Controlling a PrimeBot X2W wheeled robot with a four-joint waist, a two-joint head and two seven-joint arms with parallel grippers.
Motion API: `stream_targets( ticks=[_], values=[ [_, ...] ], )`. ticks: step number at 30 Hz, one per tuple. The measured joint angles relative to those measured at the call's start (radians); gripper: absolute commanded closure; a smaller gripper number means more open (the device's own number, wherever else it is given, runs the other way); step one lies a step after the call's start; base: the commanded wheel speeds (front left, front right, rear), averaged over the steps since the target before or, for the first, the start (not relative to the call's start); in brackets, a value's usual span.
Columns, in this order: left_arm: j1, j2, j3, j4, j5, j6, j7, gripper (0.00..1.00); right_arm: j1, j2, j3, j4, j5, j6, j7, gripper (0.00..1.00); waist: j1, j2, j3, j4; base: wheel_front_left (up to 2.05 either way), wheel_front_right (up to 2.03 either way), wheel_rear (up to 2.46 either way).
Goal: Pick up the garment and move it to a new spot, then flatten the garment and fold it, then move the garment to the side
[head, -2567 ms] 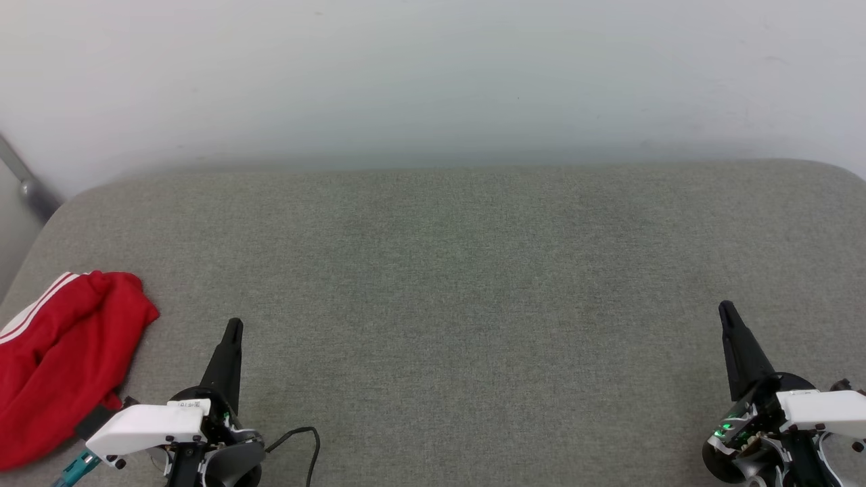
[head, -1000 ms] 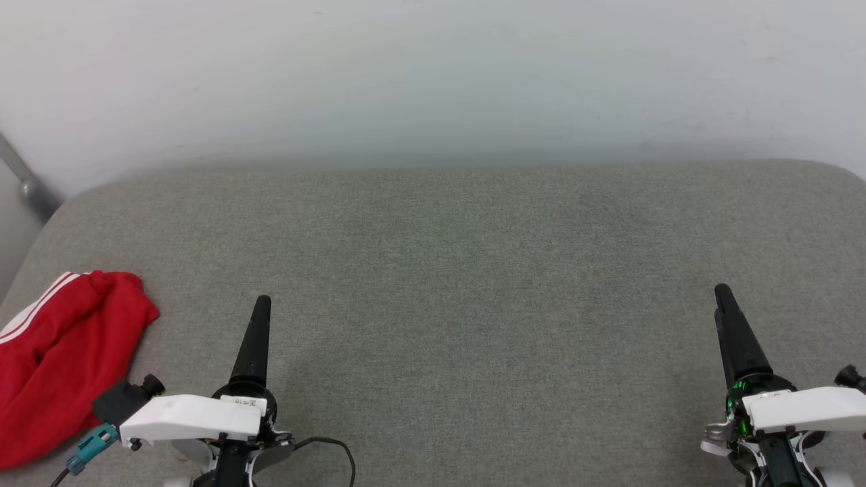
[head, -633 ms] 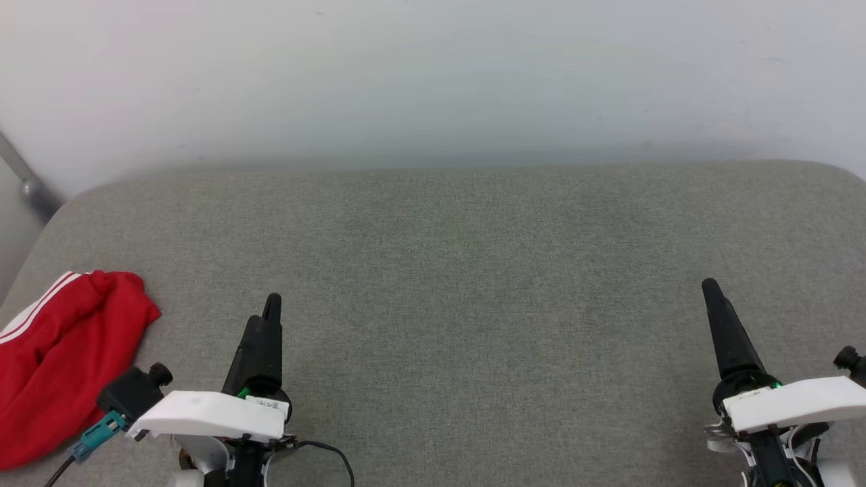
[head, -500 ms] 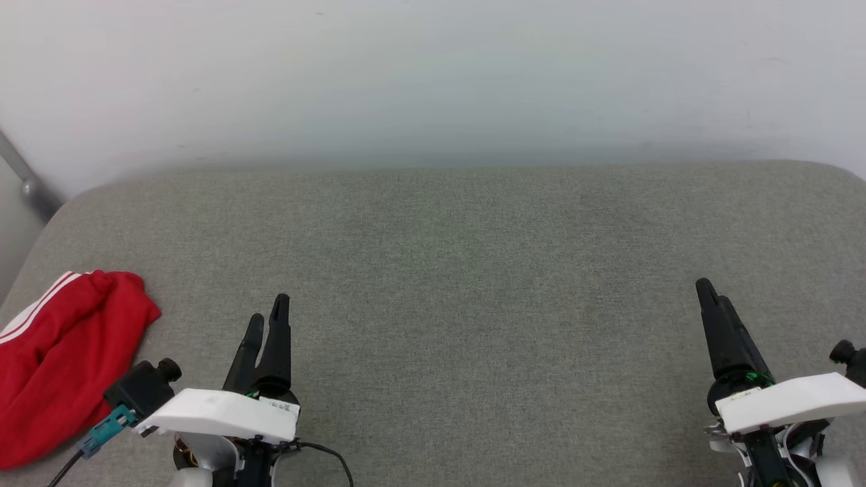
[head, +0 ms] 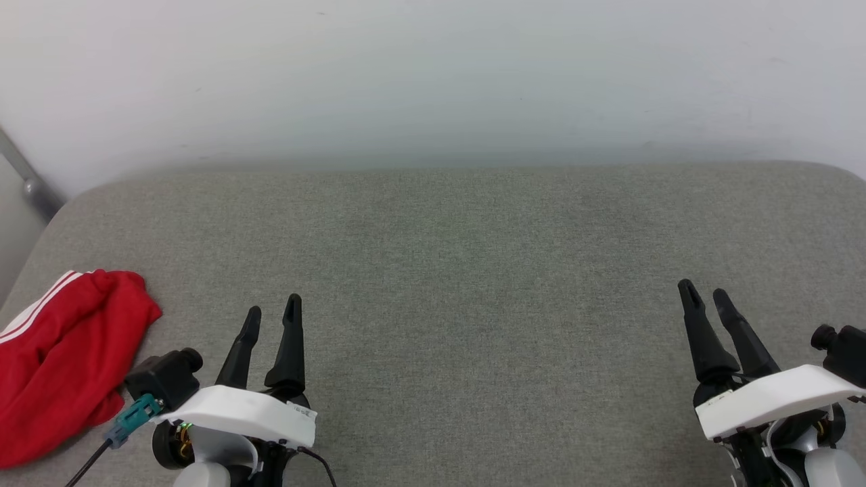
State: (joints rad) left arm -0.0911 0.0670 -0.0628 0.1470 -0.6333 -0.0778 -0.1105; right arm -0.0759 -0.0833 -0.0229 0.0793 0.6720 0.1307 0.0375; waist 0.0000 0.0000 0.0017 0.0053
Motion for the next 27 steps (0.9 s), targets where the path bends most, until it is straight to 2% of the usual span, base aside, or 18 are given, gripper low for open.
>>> stream_targets(
  ticks=[17,27],
  values=[
    [-0.014,0.049,-0.057,-0.001,0.219,0.069,-0.045,0.0,0.0,0.005,-0.008,-0.022,-0.252,0.0,0.016,0.0,0.0,0.0,0.001,0.006,0.0,0.0,0.0],
    [-0.017,0.063,-0.091,0.008,0.306,0.088,-0.07,0.0,0.0,0.016,-0.011,-0.04,-0.361,0.0,0.016,0.0,0.0,0.0,0.001,0.009,0.0,0.0,0.0]
  ],
)
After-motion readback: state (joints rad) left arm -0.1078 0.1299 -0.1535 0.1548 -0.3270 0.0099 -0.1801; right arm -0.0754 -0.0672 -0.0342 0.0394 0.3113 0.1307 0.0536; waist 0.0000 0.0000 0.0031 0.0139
